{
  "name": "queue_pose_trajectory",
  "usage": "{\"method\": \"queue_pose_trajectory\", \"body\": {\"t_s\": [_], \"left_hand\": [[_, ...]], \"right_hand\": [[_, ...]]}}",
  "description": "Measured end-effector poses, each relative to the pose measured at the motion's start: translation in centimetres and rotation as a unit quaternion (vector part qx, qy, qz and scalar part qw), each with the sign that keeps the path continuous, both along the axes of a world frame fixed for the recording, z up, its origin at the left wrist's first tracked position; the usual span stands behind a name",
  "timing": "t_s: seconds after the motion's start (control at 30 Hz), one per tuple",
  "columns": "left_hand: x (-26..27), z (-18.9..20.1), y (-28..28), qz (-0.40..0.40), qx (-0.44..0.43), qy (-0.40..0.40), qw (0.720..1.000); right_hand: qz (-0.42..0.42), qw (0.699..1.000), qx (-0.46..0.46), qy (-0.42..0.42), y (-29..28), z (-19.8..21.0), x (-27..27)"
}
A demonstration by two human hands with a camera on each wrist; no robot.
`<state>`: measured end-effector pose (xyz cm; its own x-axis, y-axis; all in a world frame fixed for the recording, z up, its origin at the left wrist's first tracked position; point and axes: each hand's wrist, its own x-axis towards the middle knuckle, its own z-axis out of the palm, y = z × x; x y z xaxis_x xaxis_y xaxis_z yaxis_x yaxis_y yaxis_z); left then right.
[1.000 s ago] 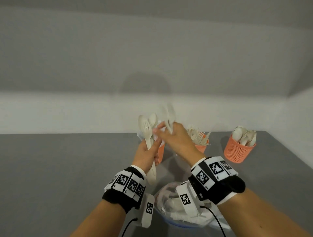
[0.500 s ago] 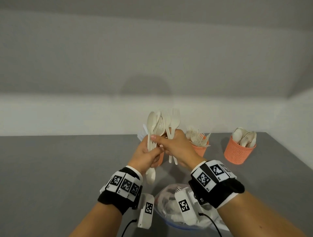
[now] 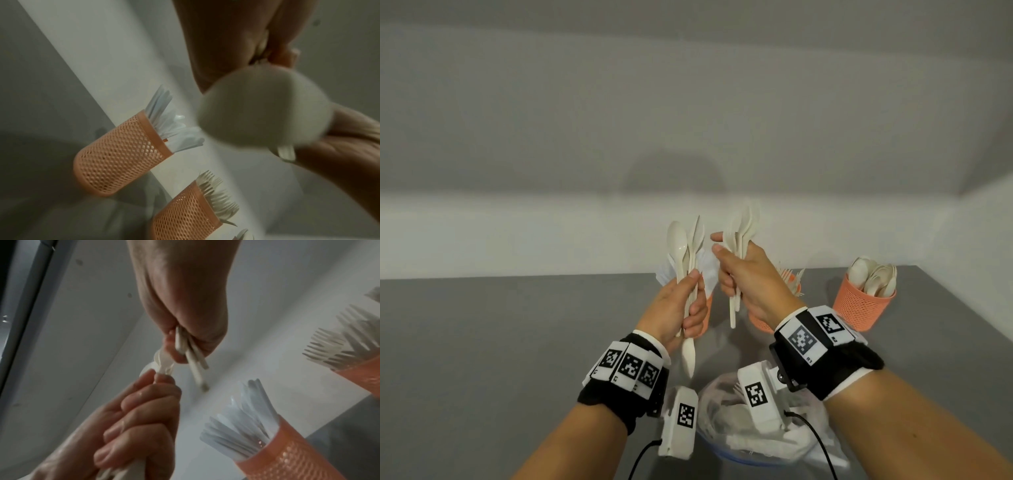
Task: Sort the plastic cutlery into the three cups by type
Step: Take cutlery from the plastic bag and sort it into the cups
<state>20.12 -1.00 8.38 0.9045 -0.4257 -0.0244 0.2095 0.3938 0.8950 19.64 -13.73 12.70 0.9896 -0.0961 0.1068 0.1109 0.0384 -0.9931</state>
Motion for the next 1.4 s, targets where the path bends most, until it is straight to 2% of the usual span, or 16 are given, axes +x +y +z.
{"method": "queue_pose_trajectory", "body": {"t_s": [0.17,0.37,0.5,0.57,0.63,0.73,0.83,0.9,0.97,1.13,1.2,1.4], "left_hand": [[0.0,-0.6,-0.1,-0.021,0.051,-0.051,0.997],[-0.2,-1.3,0.4,-0.050,0.068,-0.060,0.995],[-0.3,-1.4,0.7,-0.077,0.051,-0.037,0.995],[-0.1,-1.3,0.7,-0.074,0.034,-0.025,0.996],[0.1,-1.3,0.7,-0.075,0.021,-0.019,0.997],[0.3,-1.1,0.3,-0.095,0.017,-0.010,0.995],[0.3,-0.8,-0.3,-0.113,0.020,0.003,0.993],[0.5,-0.8,-0.6,-0.122,0.020,0.002,0.992],[0.9,-0.6,-0.7,-0.128,0.026,-0.006,0.991],[1.7,-0.6,-1.3,-0.153,0.049,-0.023,0.987],[1.8,-0.8,-1.4,-0.157,0.066,-0.035,0.985],[2.1,-0.9,-2.2,-0.171,0.093,-0.077,0.978]], "right_hand": [[0.024,0.999,-0.009,0.029,0.4,0.0,0.0],[-0.040,0.995,0.089,-0.007,-0.9,1.3,1.3],[-0.095,0.986,0.135,-0.026,-2.3,2.3,2.1],[-0.094,0.981,0.167,-0.022,-2.9,1.9,2.4],[-0.065,0.982,0.176,-0.013,-3.0,0.7,2.5],[0.014,0.996,0.083,0.042,-2.5,-1.4,2.3],[0.135,0.983,0.056,0.116,-2.0,-2.4,2.0],[0.171,0.975,0.047,0.130,-2.1,-2.5,2.2],[0.152,0.980,0.054,0.116,-2.2,-2.5,2.5],[0.024,0.985,0.160,0.063,-3.1,-1.4,2.8],[-0.017,0.988,0.154,0.026,-4.1,-0.6,2.9],[-0.034,0.990,0.137,-0.017,-6.2,0.2,2.8]]}}
